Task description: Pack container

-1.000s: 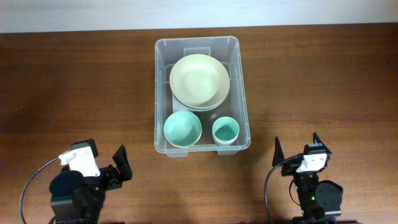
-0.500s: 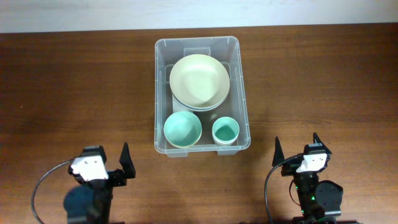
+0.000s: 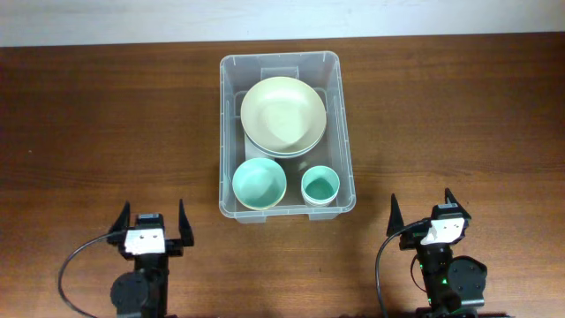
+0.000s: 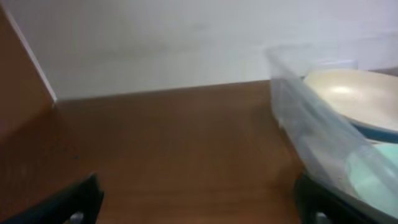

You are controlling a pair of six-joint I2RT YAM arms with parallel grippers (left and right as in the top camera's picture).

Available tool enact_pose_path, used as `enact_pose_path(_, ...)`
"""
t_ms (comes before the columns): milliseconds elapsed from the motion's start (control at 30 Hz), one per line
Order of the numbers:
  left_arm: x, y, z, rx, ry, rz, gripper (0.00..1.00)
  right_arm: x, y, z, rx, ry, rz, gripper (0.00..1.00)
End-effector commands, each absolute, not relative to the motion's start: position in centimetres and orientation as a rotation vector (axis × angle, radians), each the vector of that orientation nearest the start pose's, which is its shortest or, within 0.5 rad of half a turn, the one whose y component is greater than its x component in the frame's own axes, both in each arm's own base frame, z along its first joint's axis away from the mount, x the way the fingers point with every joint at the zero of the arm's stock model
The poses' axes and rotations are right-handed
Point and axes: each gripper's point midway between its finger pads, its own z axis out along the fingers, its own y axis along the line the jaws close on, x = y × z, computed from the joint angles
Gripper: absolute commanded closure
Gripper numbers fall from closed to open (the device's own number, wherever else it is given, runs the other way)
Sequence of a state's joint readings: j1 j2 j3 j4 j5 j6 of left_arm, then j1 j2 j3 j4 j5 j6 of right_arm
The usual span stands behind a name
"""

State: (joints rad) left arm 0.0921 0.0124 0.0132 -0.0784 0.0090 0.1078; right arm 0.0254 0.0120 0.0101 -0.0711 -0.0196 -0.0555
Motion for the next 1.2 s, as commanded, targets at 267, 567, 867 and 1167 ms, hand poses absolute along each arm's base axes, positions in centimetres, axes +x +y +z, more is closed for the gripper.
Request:
enact_pose_path(267,24.5,2.1,15.7,-0.066,1.648,0.081,0.01,24.6,0.7,15.6,-0.063,1.647,-0.012,0.01)
enact_pose_path(567,24.5,1.8,15.6,-0.053,1.65,0.068,0.01,24.6,0.7,15.6,-0.063,1.647,-0.012,0.01)
enact_pose_path(867,24.5,1.8,15.6,-0.053,1.65,0.068,0.01,24.6,0.7,15.6,-0.063,1.647,-0.012,0.01)
enact_pose_path(1167,24.5,1.8,15.6,-0.053,1.65,0.068,0.01,24.6,0.7,15.6,-0.063,1.647,-0.012,0.01)
